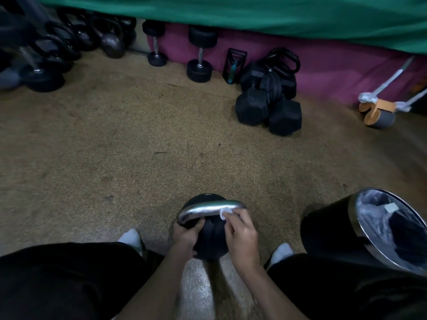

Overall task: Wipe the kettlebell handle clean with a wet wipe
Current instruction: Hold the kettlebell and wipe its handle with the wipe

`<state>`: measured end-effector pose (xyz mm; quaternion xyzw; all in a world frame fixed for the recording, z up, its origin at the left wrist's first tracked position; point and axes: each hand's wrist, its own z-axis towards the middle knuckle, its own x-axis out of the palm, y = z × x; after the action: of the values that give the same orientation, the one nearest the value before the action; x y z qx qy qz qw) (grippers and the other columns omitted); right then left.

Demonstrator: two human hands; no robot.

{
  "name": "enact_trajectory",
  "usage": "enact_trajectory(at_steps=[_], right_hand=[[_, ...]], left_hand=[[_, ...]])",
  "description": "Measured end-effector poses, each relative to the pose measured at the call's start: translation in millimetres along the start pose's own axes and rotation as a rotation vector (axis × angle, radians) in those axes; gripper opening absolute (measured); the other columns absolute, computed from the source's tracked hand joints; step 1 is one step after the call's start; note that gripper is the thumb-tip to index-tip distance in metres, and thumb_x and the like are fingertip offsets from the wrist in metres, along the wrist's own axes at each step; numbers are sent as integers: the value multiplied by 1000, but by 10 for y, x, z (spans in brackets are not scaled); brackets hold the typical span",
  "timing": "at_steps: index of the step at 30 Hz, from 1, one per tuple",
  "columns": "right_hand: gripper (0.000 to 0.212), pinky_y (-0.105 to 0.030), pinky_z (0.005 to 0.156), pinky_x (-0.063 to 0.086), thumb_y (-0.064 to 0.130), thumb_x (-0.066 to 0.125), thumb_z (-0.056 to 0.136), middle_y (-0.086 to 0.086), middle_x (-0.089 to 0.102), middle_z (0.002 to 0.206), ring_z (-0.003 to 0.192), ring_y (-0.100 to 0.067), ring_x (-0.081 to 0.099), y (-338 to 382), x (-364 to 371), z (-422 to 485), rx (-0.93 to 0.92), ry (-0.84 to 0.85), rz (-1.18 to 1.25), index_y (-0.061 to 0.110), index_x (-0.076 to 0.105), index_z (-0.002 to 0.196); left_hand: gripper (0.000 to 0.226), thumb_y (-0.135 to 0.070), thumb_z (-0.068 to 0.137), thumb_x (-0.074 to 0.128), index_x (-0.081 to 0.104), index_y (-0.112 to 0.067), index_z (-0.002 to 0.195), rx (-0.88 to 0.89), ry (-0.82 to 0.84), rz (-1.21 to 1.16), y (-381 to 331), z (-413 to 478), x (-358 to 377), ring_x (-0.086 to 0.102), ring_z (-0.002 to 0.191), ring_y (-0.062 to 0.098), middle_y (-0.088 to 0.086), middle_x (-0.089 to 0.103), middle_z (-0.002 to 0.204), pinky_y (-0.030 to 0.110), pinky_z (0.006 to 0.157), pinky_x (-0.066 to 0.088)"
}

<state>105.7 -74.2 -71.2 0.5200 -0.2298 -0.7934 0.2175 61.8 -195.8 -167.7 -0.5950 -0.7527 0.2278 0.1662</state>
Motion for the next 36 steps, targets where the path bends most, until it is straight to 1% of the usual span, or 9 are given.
enact_trajectory(at_steps=[5, 10, 13, 16, 20, 24, 27, 31, 36], right_hand=[[15, -19, 69, 53, 8, 63, 86, 2, 61, 93, 78, -8, 61, 82, 50, -38, -16, 38, -14, 11, 71, 97], [33, -2, 71, 42, 25, 44, 91, 1, 60, 87, 79, -1, 51, 188, -17, 126, 6, -32, 2, 7, 72, 94], [20, -4, 70, 43, 15, 55, 89, 0, 59, 88, 77, -3, 53, 131, -33, 83, 19, 5, 3, 5, 71, 95], [19, -15, 65, 52, 7, 68, 82, 1, 60, 88, 73, -8, 60, 155, 2, 20, -28, 82, -82, 9, 72, 100], [17, -19, 66, 52, 14, 59, 88, 2, 59, 92, 77, -9, 59, 218, 24, 156, -6, 124, -35, 10, 70, 101], [14, -14, 59, 44, 14, 61, 88, 6, 55, 86, 73, -9, 55, 188, -43, 226, 51, 107, -49, 11, 70, 99], [11, -16, 56, 45, 13, 60, 89, 5, 55, 83, 70, -7, 53, 222, -69, 215, 18, 151, -92, 9, 70, 94], [13, -27, 63, 48, 13, 53, 91, 2, 50, 85, 74, -14, 52, 284, -57, 378, 20, 296, -158, 8, 65, 89], [26, -30, 85, 48, 0, 47, 88, -6, 54, 104, 99, -23, 54, 289, -128, 620, 103, 445, -283, 10, 68, 98]], left_hand=[[70, -35, 80, 84, 47, -23, 138, -4, 9, 13, -3, 24, -7, 57, 119, 40, 11, 61, 134, 40, 56, 49], [69, -35, 80, 83, 45, -27, 137, 0, 10, 19, -19, -5, -13, 57, 120, 40, 11, 61, 135, 42, 60, 49], [70, -33, 82, 83, 44, -27, 139, -9, 16, 11, -19, -1, -4, 55, 124, 40, 11, 59, 137, 47, 66, 49], [70, -34, 81, 82, 46, -24, 140, -2, 21, 22, -17, 17, -9, 58, 118, 40, 12, 61, 134, 40, 60, 49], [69, -40, 80, 83, 50, -22, 137, -12, 23, 42, -12, 37, -16, 62, 112, 37, 10, 65, 127, 33, 54, 47], [64, -35, 81, 83, 47, -26, 134, 4, 16, 28, -8, 18, -10, 62, 111, 38, 10, 65, 125, 36, 56, 50], [61, -34, 83, 82, 49, -25, 133, 0, 35, 17, -18, -8, -11, 61, 107, 35, 11, 65, 123, 35, 57, 48], [62, -36, 82, 82, 51, -25, 134, -10, 47, 10, -32, -17, -4, 60, 113, 37, 10, 64, 129, 37, 55, 46], [70, -38, 80, 83, 46, -27, 138, -12, 35, 25, -16, 27, -22, 58, 117, 38, 10, 60, 136, 37, 54, 46]])
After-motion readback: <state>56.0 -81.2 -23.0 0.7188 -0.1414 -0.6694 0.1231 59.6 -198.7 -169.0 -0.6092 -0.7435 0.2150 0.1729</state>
